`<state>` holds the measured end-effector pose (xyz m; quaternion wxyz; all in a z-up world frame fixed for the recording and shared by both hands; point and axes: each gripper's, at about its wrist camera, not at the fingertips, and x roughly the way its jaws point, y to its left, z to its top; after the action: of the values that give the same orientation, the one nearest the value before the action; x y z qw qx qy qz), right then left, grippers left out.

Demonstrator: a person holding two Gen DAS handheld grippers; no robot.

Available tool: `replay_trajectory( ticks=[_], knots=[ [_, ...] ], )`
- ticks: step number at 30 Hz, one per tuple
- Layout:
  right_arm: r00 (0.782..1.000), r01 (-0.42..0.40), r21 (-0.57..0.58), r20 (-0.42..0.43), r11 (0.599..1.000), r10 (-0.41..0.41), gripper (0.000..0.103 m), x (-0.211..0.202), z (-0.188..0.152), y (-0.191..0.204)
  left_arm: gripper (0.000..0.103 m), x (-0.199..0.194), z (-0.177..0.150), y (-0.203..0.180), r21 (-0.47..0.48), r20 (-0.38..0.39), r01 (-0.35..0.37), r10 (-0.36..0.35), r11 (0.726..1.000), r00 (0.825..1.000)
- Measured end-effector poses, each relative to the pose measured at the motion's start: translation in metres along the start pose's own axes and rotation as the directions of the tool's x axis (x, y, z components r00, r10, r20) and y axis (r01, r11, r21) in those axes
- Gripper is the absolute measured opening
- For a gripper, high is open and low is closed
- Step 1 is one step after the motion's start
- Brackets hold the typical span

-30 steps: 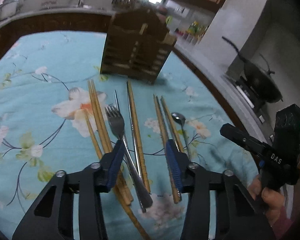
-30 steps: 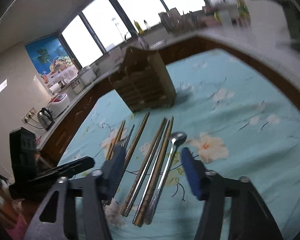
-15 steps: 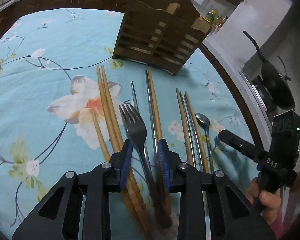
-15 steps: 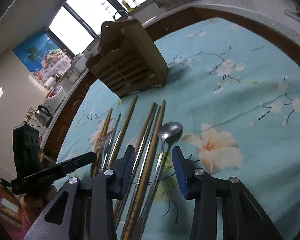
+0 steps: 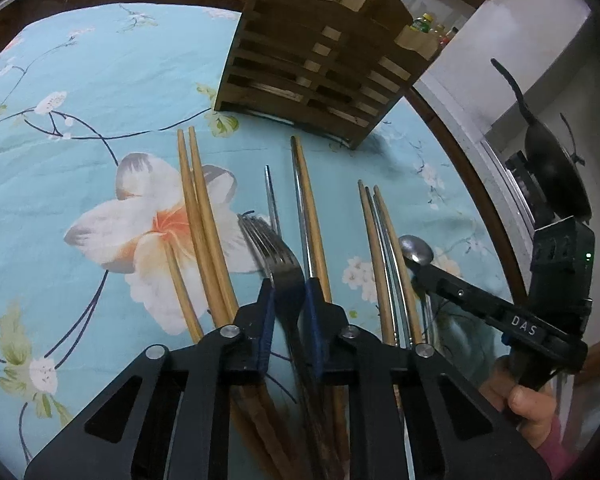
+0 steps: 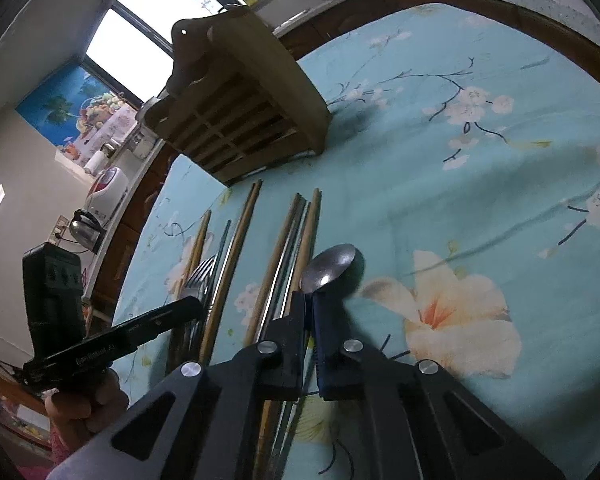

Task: Organize utensils
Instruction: 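Close the left tool on the silver fork while the right tool grasps the silver spoon, then lift the fork and spoon and carry both over the wooden utensil holder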

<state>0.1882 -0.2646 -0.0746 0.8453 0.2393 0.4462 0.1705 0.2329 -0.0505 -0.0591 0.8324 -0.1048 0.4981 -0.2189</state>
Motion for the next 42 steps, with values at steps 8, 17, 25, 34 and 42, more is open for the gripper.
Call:
replay_trajectory(
  ticks=[8, 17, 25, 34, 42],
  knots=[
    [0.996, 0.024, -0.084, 0.084, 0.996, -0.017, 0.002, -0.029, -0.003, 0.023, 0.002, -0.028, -0.002, -0.016, 0.051, 0.08, 0.019, -0.023, 0.999, 0.997],
    [0.985, 0.016, -0.136, 0.172, 0.991, 0.008, 0.002, -0.064, 0.004, 0.05, 0.002, -0.076, -0.005, -0.023, 0.061, 0.194, 0.061, -0.071, 0.996, 0.978],
    [0.97, 0.033, -0.179, 0.243, 0.983, 0.012, 0.002, -0.083, 0.014, 0.068, 0.002, -0.11, 0.0, -0.025, 0.067, 0.298, 0.074, -0.09, 0.995, 0.95],
    [0.934, 0.118, -0.242, 0.356, 0.963, -0.025, 0.002, -0.099, 0.039, 0.088, 0.002, -0.13, 0.028, -0.032, 0.101, 0.439, -0.01, -0.035, 0.995, 0.898],
    [0.868, 0.226, -0.301, 0.494, 0.926, -0.051, 0.002, -0.103, 0.078, 0.117, 0.002, -0.145, 0.09, -0.039, 0.089, 0.632, -0.13, 0.045, 0.988, 0.774]
  ],
)
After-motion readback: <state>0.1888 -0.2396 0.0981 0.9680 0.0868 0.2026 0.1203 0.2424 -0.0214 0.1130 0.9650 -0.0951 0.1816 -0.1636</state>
